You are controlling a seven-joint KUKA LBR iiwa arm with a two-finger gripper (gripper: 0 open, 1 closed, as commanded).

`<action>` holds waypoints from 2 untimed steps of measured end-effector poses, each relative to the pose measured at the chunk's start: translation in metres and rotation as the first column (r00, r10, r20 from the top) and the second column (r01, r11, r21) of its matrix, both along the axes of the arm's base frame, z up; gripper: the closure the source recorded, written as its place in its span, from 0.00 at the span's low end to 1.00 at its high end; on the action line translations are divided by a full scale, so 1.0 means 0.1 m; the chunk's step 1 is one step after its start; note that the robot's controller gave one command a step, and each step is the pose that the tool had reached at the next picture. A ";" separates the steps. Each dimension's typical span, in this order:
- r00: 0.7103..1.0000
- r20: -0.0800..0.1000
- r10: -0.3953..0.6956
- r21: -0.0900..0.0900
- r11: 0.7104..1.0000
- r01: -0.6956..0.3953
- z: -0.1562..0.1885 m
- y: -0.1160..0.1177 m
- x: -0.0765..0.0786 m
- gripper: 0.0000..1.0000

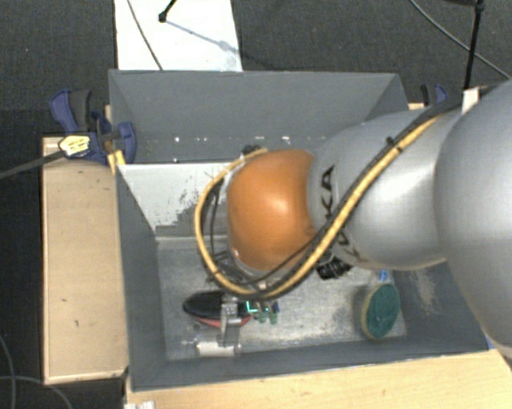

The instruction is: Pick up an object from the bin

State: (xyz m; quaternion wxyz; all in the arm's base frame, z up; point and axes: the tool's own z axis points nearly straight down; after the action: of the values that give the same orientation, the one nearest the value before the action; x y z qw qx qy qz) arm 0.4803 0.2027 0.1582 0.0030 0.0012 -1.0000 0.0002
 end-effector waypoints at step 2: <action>0.977 0.009 -0.214 0.003 0.977 0.214 -0.69 -0.30 0.28 1.00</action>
Offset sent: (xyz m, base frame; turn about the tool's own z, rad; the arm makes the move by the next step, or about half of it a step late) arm 0.0269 -0.0304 -0.0712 0.2113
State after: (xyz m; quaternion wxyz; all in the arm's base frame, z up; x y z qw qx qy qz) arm 0.5087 0.1727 0.0891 -0.0014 -0.1066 -0.9943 -0.0013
